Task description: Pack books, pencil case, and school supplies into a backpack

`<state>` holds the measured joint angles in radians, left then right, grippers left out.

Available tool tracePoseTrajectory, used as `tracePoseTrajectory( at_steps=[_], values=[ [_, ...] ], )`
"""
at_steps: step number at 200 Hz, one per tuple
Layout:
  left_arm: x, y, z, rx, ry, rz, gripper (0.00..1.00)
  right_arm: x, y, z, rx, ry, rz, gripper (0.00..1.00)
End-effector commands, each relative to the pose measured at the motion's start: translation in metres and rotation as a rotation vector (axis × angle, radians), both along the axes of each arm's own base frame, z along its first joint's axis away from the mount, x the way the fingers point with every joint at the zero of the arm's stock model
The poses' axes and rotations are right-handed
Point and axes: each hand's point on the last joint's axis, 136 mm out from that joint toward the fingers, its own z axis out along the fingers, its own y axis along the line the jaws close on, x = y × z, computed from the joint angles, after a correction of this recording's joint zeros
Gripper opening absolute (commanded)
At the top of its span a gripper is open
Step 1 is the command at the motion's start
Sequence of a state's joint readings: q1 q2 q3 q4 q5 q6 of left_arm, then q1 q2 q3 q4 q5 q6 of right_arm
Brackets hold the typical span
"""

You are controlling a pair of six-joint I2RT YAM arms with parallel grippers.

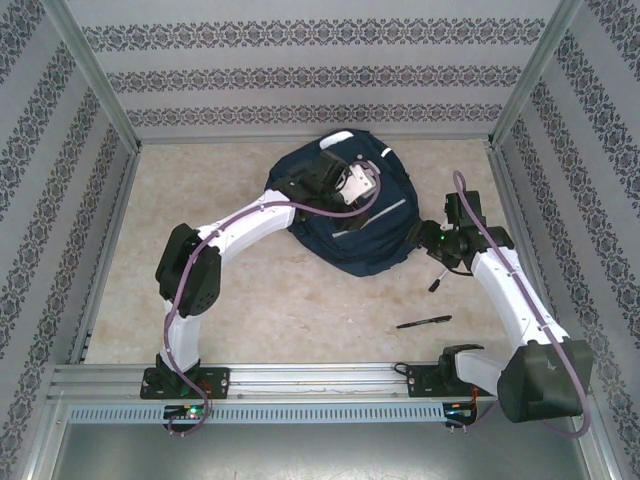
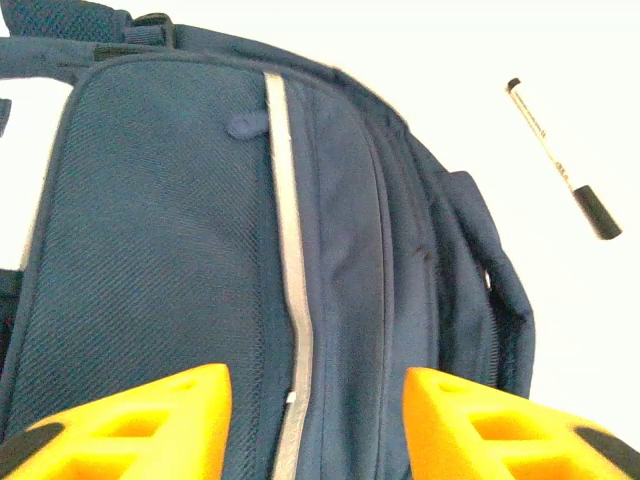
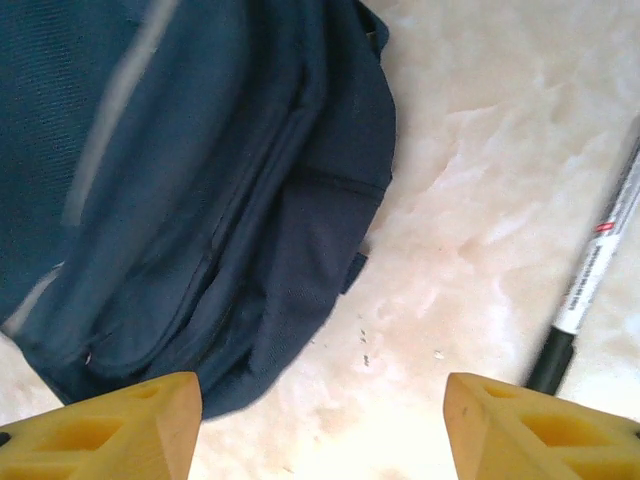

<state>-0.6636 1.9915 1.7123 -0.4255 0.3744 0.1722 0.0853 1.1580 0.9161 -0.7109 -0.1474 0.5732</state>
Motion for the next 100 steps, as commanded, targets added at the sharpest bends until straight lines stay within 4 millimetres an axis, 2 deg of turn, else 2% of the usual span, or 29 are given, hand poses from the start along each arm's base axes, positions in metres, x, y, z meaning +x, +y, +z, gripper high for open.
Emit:
tracePoseTrajectory(
  at_steps=[1, 15, 27, 51, 74, 100],
  values=[
    [0.018, 0.034, 0.016, -0.145, 0.199, 0.228, 0.58, -0.013, 0.010, 0.012, -0.095, 0.017, 0.166, 0.62],
    [0.040, 0.069, 0.012, -0.196, 0.302, 0.424, 0.61, -0.011, 0.027, 0.016, -0.094, 0.000, 0.247, 0.60],
    [0.055, 0.098, -0.001, -0.233, 0.386, 0.567, 0.61, -0.007, 0.045, 0.018, -0.088, -0.025, 0.317, 0.60],
    [0.070, 0.142, -0.032, -0.255, 0.508, 0.762, 0.61, 0.001, 0.073, 0.022, -0.085, -0.063, 0.413, 0.60],
    [0.078, 0.155, -0.054, -0.241, 0.528, 0.813, 0.61, 0.007, 0.091, 0.020, -0.090, -0.053, 0.464, 0.60],
    [0.086, 0.157, -0.083, -0.191, 0.561, 0.836, 0.61, 0.010, 0.111, 0.015, -0.095, -0.041, 0.522, 0.59]
  ],
)
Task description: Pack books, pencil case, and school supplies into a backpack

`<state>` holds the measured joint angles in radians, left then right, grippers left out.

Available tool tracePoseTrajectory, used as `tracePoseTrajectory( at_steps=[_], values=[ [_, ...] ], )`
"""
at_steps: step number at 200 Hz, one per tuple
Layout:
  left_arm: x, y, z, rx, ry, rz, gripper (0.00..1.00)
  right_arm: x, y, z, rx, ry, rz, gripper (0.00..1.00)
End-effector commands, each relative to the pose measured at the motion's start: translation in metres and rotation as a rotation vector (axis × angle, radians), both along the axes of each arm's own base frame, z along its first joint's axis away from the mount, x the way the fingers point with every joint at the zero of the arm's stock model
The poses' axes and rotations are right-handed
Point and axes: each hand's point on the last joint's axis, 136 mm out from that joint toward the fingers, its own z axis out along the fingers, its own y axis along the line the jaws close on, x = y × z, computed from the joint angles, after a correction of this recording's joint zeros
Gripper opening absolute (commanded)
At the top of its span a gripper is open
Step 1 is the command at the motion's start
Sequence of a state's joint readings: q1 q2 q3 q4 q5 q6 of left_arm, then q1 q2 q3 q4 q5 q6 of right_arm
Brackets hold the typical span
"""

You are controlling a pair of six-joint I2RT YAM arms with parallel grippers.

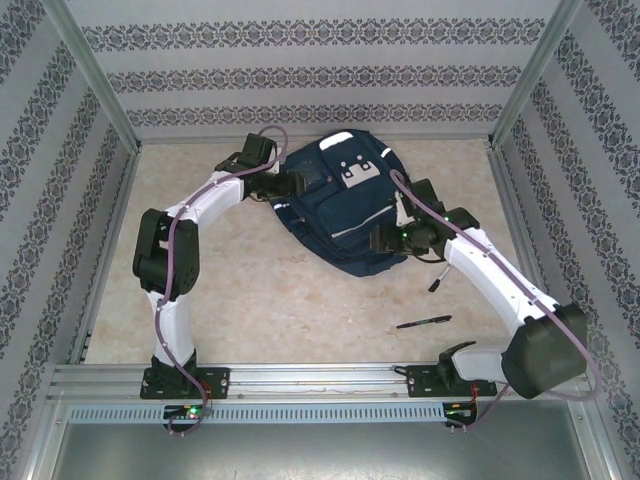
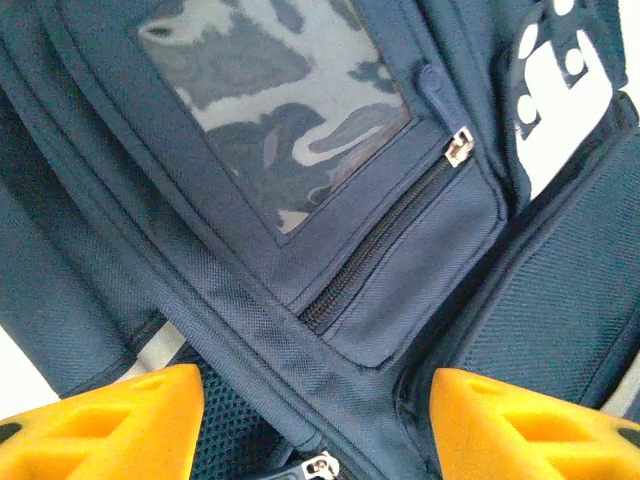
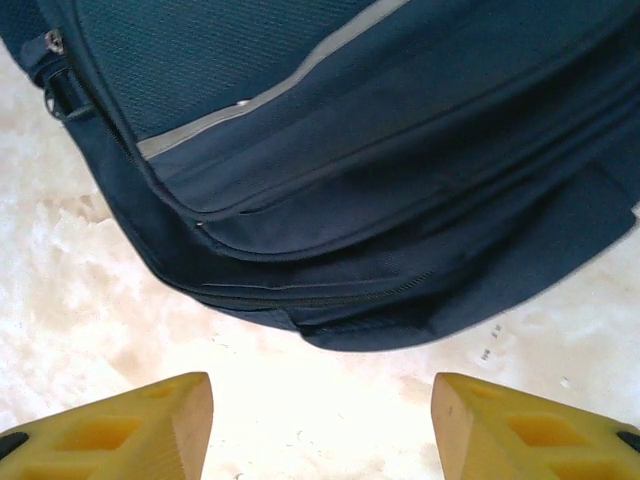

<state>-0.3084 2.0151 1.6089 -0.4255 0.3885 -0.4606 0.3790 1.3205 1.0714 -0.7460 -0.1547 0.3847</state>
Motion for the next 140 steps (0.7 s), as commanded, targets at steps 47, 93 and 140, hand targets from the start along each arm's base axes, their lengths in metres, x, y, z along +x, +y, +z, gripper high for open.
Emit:
tracePoseTrajectory(
  at_steps=[47, 93, 140],
  values=[
    [0.005, -0.015, -0.067, 0.015, 0.175, 0.040, 0.57, 0.005, 0.035, 0.003, -0.022, -0.028, 0.104, 0.58],
    [-0.007, -0.004, -0.086, 0.043, 0.215, 0.103, 0.63, 0.000, 0.039, -0.005, -0.031, -0.011, 0.112, 0.58],
    [-0.024, 0.001, -0.087, 0.025, 0.236, 0.201, 0.68, 0.004, 0.056, 0.000, -0.046, -0.065, 0.142, 0.57]
  ],
)
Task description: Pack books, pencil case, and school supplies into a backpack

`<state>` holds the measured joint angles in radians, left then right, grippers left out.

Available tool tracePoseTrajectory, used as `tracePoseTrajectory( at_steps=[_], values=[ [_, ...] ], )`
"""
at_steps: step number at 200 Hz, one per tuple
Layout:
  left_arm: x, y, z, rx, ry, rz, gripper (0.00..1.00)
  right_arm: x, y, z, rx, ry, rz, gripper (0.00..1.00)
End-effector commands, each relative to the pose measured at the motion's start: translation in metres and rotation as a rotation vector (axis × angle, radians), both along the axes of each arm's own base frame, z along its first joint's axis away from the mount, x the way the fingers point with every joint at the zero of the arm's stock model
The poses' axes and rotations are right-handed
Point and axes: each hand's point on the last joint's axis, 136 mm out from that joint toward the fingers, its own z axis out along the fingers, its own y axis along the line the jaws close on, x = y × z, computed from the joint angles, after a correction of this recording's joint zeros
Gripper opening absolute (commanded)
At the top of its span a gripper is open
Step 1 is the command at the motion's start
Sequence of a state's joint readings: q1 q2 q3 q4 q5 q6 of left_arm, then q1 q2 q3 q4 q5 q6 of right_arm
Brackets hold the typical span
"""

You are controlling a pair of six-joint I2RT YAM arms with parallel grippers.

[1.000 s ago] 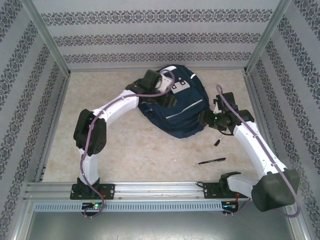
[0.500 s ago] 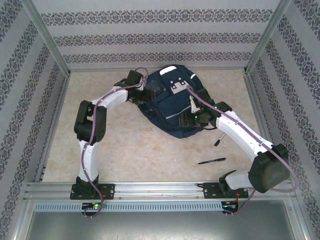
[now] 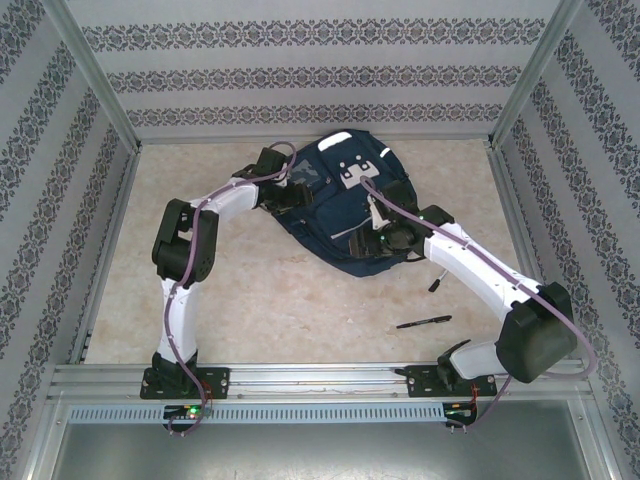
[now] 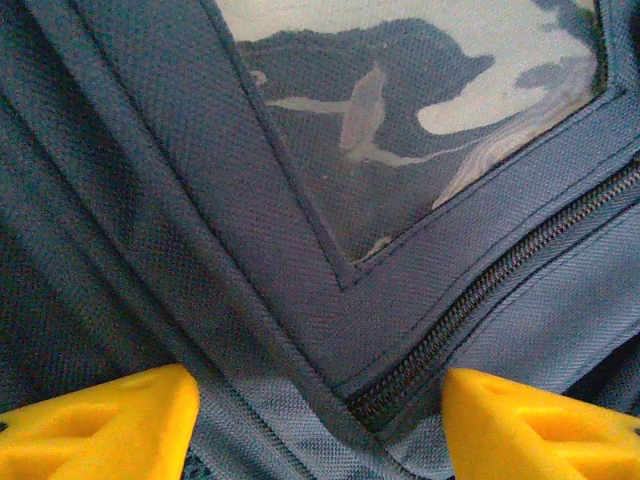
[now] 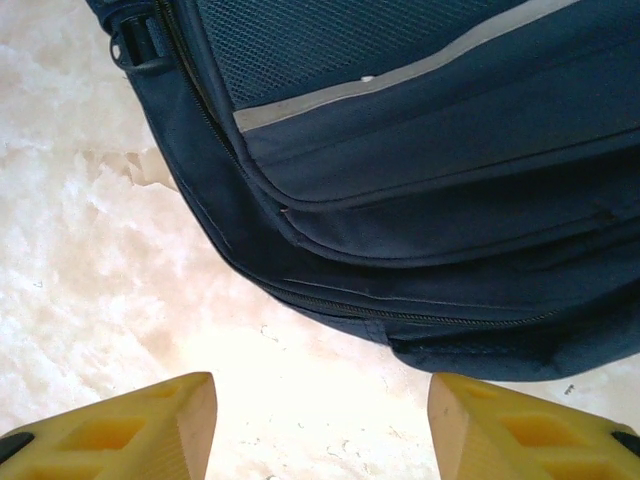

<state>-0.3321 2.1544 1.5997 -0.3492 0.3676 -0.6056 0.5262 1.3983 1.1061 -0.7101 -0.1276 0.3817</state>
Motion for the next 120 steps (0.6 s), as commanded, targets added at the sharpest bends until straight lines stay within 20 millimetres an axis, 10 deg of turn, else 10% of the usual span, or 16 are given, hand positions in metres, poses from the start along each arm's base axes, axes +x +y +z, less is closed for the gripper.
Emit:
tracePoseTrajectory(
  at_steps=[1, 86, 120],
  values=[
    [-0.029, 0.012, -0.022, 0.047, 0.109, 0.097, 0.68, 0.010, 0.010, 0.009, -0.016, -0.064, 0.003, 0.57],
    [-0.042, 0.051, 0.004, 0.168, 0.113, 0.280, 0.71, 0.021, 0.042, 0.023, 0.035, -0.171, -0.080, 0.56],
    [-0.025, 0.037, -0.004, 0.123, 0.095, 0.256, 0.70, 0.021, 0.052, 0.019, 0.032, -0.163, -0.053, 0.56]
  ],
)
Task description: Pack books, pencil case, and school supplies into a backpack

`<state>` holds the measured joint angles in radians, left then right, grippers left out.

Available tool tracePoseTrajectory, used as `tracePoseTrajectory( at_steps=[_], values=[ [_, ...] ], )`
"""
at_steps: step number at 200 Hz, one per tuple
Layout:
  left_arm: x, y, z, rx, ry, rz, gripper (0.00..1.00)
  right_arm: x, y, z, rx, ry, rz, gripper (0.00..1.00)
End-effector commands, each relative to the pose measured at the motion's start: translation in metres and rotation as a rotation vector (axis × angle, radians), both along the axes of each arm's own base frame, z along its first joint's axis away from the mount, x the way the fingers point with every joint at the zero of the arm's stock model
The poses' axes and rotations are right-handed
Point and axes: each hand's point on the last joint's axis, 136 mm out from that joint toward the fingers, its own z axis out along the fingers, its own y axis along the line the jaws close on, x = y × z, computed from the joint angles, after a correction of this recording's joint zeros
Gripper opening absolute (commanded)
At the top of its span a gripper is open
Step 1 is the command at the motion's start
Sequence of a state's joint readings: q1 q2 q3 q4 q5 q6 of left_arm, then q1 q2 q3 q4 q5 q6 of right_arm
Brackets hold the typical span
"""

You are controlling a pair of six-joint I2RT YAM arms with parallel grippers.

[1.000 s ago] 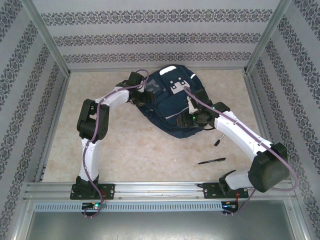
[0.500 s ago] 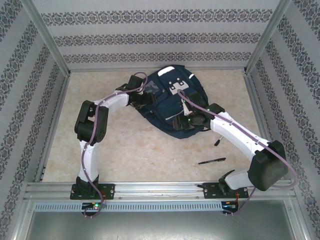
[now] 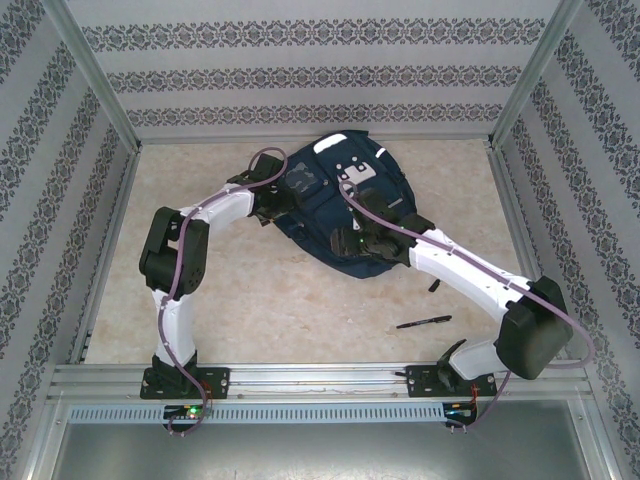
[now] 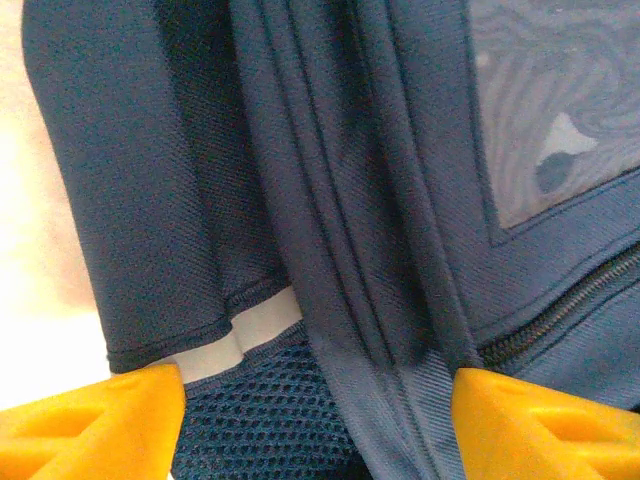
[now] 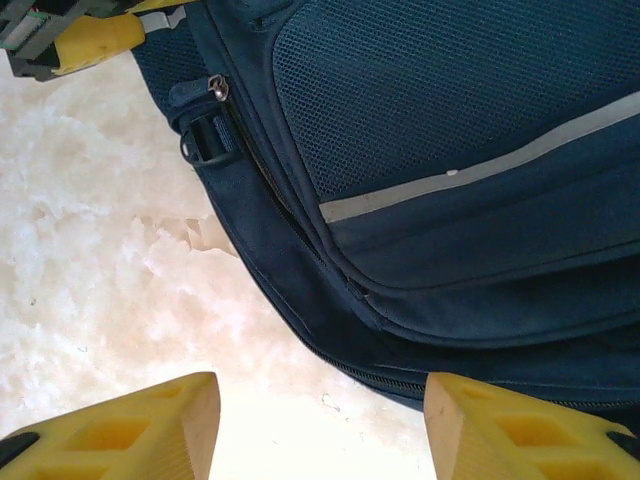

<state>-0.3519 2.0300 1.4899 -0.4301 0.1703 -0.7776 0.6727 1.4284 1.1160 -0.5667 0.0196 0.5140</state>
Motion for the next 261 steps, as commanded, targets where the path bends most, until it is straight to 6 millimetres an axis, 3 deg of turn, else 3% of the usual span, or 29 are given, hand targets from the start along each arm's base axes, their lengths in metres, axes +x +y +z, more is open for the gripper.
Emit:
tracePoseTrajectory(
  at_steps=[1, 41, 60, 75, 98, 129, 163, 179, 219, 261],
  values=[
    [0.004, 0.002, -0.009, 0.008, 0.026, 0.028, 0.70, 0.010, 0.012, 0.009, 0.014, -0.037, -0.009, 0.56],
    [0.021, -0.019, -0.015, -0.056, 0.033, -0.019, 0.57, 0.008, 0.027, 0.008, 0.008, -0.038, 0.028, 0.55],
    [0.023, -0.021, -0.010, -0.066, 0.014, -0.034, 0.38, 0.007, 0.033, 0.007, 0.010, -0.036, 0.045, 0.55],
    [0.019, -0.021, -0.009, -0.072, 0.017, -0.041, 0.16, 0.007, 0.038, 0.005, 0.020, -0.016, 0.052, 0.53],
    [0.001, -0.023, -0.006, -0.098, 0.032, -0.049, 0.00, 0.011, 0.042, -0.002, 0.012, 0.022, 0.027, 0.53],
    [-0.038, -0.027, -0.005, -0.144, 0.049, -0.031, 0.00, 0.010, 0.045, -0.032, -0.013, 0.098, -0.020, 0.51],
    [-0.071, -0.025, -0.001, -0.176, 0.036, 0.027, 0.00, 0.016, 0.012, -0.079, -0.069, 0.142, -0.146, 0.44],
    [-0.080, -0.024, 0.003, -0.207, 0.024, 0.056, 0.00, 0.025, 0.006, -0.095, -0.061, 0.145, -0.156, 0.39],
    [-0.101, -0.028, 0.011, -0.220, 0.009, 0.071, 0.00, 0.073, 0.004, -0.116, -0.057, 0.127, -0.147, 0.34],
    [-0.122, -0.033, 0.009, -0.253, 0.035, 0.089, 0.00, 0.139, 0.029, -0.107, -0.002, 0.076, -0.069, 0.32]
  ],
)
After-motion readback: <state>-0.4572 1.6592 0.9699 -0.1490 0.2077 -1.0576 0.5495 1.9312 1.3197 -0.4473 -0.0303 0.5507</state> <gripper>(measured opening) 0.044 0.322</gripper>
